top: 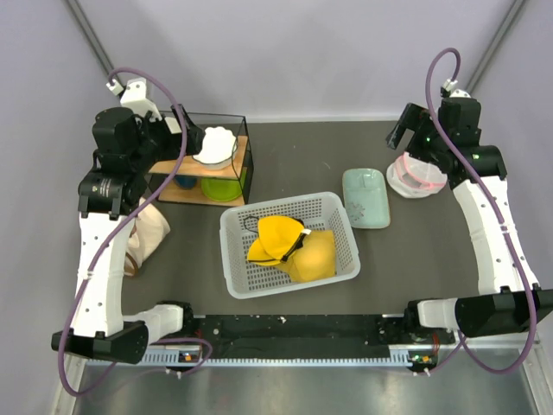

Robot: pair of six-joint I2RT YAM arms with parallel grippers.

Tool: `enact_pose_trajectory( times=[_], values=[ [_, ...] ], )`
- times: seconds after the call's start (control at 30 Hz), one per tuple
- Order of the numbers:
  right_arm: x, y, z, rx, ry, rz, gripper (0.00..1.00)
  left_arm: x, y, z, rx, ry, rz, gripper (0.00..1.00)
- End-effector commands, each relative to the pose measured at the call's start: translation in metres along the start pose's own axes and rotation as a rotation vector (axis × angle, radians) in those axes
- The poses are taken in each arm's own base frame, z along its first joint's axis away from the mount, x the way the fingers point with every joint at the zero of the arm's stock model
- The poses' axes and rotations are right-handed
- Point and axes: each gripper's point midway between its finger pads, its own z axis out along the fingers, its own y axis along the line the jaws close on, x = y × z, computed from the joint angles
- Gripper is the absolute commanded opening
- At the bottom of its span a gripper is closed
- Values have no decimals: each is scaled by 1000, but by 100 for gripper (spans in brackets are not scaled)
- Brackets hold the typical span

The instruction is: Unzip the laundry bag and remove the bra

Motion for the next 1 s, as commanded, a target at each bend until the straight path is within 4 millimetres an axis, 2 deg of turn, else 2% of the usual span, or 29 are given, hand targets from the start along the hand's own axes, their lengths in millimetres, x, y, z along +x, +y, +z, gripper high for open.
enact_pose_trajectory(
  times=[0.0,0.2,0.33,0.47,0.53,0.57,0.6,0.73,0.83,0.87,0.93,0.97],
  values=[
    [-12,8,-3,-41,-48,-21,99,-17,-3,-7,9,-57,43,99],
    [-10,7,-4,-40,-51,-25,99,-22,26,-13,-161,-54,71,99],
    [-7,11,-5,-67,-39,-27,99,-12,45,-21,-270,-31,31,99],
    [-7,16,-8,-94,-37,-27,99,10,73,-42,-427,-33,-24,99],
    [-7,21,-10,-121,-35,-33,99,29,93,-61,-528,-48,-25,99],
    [-8,22,-13,-128,-37,-35,99,45,102,-64,-571,-29,-39,99],
    [-9,24,-15,-137,-40,-40,99,48,105,-80,-589,-51,-45,99],
    [-9,22,-17,-133,-49,-53,99,74,130,-119,-760,-56,-91,99],
    [-6,25,-15,-149,-36,-48,99,99,147,-137,-893,-33,-152,99],
    [-3,25,-12,-155,-28,-45,99,110,153,-138,-927,-14,-151,99],
    [0,29,-10,-176,-10,-35,99,119,160,-136,-961,-18,-158,99],
    [1,31,-9,-186,-6,-32,99,132,164,-130,-975,15,-154,99]
  ],
)
